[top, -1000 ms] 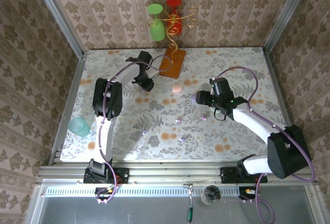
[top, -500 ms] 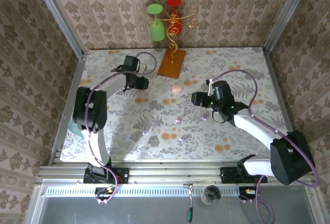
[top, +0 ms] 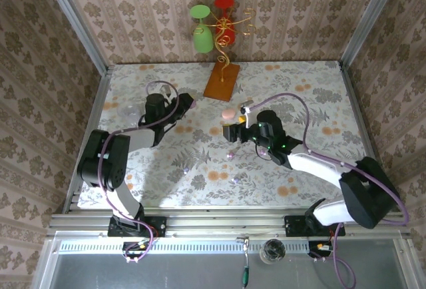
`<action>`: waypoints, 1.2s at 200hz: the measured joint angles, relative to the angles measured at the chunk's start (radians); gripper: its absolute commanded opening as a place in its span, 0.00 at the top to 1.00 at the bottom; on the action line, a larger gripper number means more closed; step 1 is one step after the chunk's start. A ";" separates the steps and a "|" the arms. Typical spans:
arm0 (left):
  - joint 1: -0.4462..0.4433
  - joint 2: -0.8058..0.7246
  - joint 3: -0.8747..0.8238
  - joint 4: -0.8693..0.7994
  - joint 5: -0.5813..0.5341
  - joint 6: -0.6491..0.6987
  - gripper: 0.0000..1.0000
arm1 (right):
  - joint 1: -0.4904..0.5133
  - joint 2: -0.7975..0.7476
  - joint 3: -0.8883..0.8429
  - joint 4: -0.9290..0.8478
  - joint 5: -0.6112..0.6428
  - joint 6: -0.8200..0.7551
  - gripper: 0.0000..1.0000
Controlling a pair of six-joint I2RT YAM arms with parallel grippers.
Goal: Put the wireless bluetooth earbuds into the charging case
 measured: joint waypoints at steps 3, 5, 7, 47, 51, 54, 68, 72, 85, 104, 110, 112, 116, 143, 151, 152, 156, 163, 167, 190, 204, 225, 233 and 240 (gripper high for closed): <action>-0.006 0.002 -0.008 0.027 -0.001 -0.032 0.67 | 0.006 0.013 0.002 0.012 0.000 -0.007 0.17; -0.010 0.002 -0.014 0.049 -0.003 -0.051 0.67 | 0.010 0.021 0.002 0.020 0.000 -0.013 0.17; -0.013 0.002 -0.018 0.062 -0.003 -0.064 0.68 | 0.014 0.030 0.003 0.030 0.000 -0.018 0.17; -0.097 0.034 -0.082 0.324 -0.016 -0.340 0.67 | 0.035 0.148 0.026 0.165 0.000 -0.082 0.16; -0.105 0.039 -0.085 0.342 -0.016 -0.359 0.67 | 0.035 0.158 0.031 0.177 -0.001 -0.090 0.16; -0.109 0.043 -0.087 0.353 -0.016 -0.370 0.67 | 0.035 0.165 0.035 0.185 -0.001 -0.095 0.16; -0.122 0.061 -0.093 0.389 -0.016 -0.412 0.67 | 0.035 0.190 0.057 0.214 -0.001 -0.118 0.15; -0.128 0.064 -0.095 0.396 -0.019 -0.421 0.67 | 0.035 0.196 0.063 0.221 -0.001 -0.124 0.15; -0.138 0.068 -0.100 0.407 -0.023 -0.444 0.67 | 0.035 0.213 0.084 0.246 -0.001 -0.141 0.15; -0.158 0.068 -0.101 0.422 -0.023 -0.465 0.67 | 0.035 0.238 0.113 0.274 -0.001 -0.163 0.15; -0.163 0.068 -0.101 0.428 -0.022 -0.468 0.67 | 0.035 0.246 0.122 0.278 -0.001 -0.169 0.15; -0.165 0.068 -0.101 0.430 -0.022 -0.469 0.67 | 0.035 0.248 0.126 0.279 -0.001 -0.172 0.16; -0.167 0.068 -0.101 0.434 -0.022 -0.472 0.67 | 0.035 0.255 0.132 0.281 -0.001 -0.174 0.16; -0.179 0.068 -0.100 0.446 -0.011 -0.478 0.67 | 0.029 0.295 0.171 0.296 -0.002 -0.185 0.21; -0.179 0.068 -0.100 0.446 -0.008 -0.479 0.67 | 0.026 0.305 0.177 0.302 -0.003 -0.186 0.24; -0.179 0.068 -0.100 0.446 -0.007 -0.479 0.67 | 0.026 0.306 0.178 0.303 -0.003 -0.187 0.24; -0.179 0.068 -0.100 0.446 -0.006 -0.479 0.67 | 0.024 0.310 0.180 0.305 -0.003 -0.189 0.26; -0.179 0.068 -0.100 0.446 -0.003 -0.479 0.66 | 0.021 0.315 0.183 0.307 -0.003 -0.191 0.28; -0.179 0.068 -0.100 0.446 -0.003 -0.479 0.66 | 0.019 0.318 0.184 0.309 -0.003 -0.190 0.29; -0.179 0.067 -0.100 0.446 0.000 -0.479 0.66 | 0.008 0.330 0.190 0.320 -0.004 -0.194 0.36; -0.179 0.067 -0.100 0.446 0.000 -0.479 0.66 | 0.002 0.335 0.199 0.321 -0.008 -0.196 0.37; -0.179 0.067 -0.100 0.446 0.000 -0.479 0.66 | 0.000 0.345 0.218 0.320 -0.011 -0.202 0.37; -0.179 0.067 -0.100 0.446 -0.001 -0.479 0.66 | -0.002 0.348 0.225 0.320 -0.012 -0.206 0.38; -0.179 0.067 -0.100 0.449 -0.001 -0.479 0.66 | -0.003 0.351 0.228 0.320 -0.015 -0.207 0.40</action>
